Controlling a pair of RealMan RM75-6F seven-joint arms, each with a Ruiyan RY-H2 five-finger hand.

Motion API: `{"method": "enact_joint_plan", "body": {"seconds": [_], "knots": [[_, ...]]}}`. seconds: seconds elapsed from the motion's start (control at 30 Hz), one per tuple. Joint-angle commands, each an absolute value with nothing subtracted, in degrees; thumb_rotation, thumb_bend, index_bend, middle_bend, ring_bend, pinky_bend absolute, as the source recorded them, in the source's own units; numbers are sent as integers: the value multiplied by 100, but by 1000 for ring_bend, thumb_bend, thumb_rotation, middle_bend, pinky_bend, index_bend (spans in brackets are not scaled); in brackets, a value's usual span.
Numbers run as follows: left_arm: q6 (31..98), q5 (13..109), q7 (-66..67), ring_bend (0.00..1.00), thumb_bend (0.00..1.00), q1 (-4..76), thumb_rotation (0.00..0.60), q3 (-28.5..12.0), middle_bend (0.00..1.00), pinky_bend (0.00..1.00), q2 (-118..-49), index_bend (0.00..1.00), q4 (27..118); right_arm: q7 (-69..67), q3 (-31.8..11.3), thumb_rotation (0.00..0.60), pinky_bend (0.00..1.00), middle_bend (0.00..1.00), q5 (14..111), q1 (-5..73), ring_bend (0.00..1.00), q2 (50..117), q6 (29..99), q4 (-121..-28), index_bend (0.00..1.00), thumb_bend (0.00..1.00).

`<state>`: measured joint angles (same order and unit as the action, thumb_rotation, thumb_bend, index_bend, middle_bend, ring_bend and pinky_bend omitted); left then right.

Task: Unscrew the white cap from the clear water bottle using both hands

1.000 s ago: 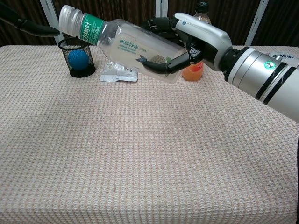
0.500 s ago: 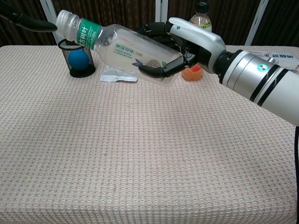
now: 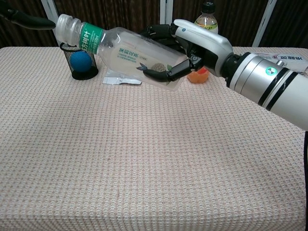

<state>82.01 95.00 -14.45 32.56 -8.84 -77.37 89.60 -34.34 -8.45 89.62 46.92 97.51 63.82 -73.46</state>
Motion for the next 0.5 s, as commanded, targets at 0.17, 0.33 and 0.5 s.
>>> {"method": "enact_joint_plan", "body": {"seconds": [0.17,0.33,0.5], "knots": [[8270,9550,-1549,24,81,3184,600,-791,163,39,-7751,209,8875,-3546,-870,600,519,489,8970,4650,416,9671,6481,-7401,675,621],[8153,9524,-1685,24,87,3213,600,-731,163,40,-7829,274,8708,-3664,-859,600,519,491,9007,4600,416,9590,6580,-7467,677,622],[8203,9580,-1834,24,113,3254,600,-756,163,42,-7903,320,8604,-3706,-840,600,520,492,9033,4596,416,9573,6592,-7477,678,623]]}}
